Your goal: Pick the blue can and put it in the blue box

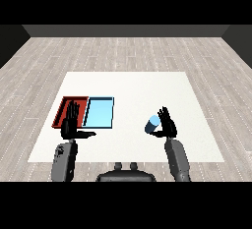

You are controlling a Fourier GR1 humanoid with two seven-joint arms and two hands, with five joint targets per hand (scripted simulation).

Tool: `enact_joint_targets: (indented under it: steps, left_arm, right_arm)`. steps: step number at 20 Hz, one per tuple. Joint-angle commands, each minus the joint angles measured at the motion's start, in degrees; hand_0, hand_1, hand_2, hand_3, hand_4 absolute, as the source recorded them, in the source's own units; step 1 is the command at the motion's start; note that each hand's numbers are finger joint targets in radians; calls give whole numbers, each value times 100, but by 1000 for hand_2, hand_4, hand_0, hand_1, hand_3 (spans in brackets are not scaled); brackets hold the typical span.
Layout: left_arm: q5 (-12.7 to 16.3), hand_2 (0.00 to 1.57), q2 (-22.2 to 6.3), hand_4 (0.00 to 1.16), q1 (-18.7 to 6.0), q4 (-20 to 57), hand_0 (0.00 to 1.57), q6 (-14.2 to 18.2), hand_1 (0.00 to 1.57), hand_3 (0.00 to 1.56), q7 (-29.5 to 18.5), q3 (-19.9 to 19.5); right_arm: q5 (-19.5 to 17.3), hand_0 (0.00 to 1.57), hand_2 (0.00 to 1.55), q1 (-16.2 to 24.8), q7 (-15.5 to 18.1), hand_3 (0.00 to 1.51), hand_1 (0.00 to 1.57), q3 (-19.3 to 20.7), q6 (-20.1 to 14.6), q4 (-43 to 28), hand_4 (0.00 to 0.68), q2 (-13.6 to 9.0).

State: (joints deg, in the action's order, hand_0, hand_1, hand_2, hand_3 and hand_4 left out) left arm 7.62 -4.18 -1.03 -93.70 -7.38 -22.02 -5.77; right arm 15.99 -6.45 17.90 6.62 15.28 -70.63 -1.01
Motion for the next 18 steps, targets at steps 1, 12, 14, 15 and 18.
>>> enact_joint_targets:
  steps: [1,12,14,15,18]
  left_arm:
    - [73,0,-53,0,67,-81,0,-52,0,0,72,-79]
    - [284,0,-189,0,-285,141,0,-202,0,0,134,-239]
    - [366,0,-72,0,-173,-112,0,-85,0,0,252,-218]
    - [163,0,39,0,232,-110,0,-167,0,0,-75,-16]
    - [-14,0,43,0,152,81,0,-26,0,0,-279,-89]
  right_arm:
    - [95,0,0,-150,-104,0,0,-222,-313,-30,0,96]
    - [233,0,0,-959,-360,0,0,34,-324,718,0,-47]
    - [42,0,0,-547,-141,0,0,-248,-170,558,0,7]
    - [38,0,0,-1057,-242,0,0,-103,-360,951,0,-27]
    - [14,0,0,-840,198,0,0,-74,-121,1350,0,-69]
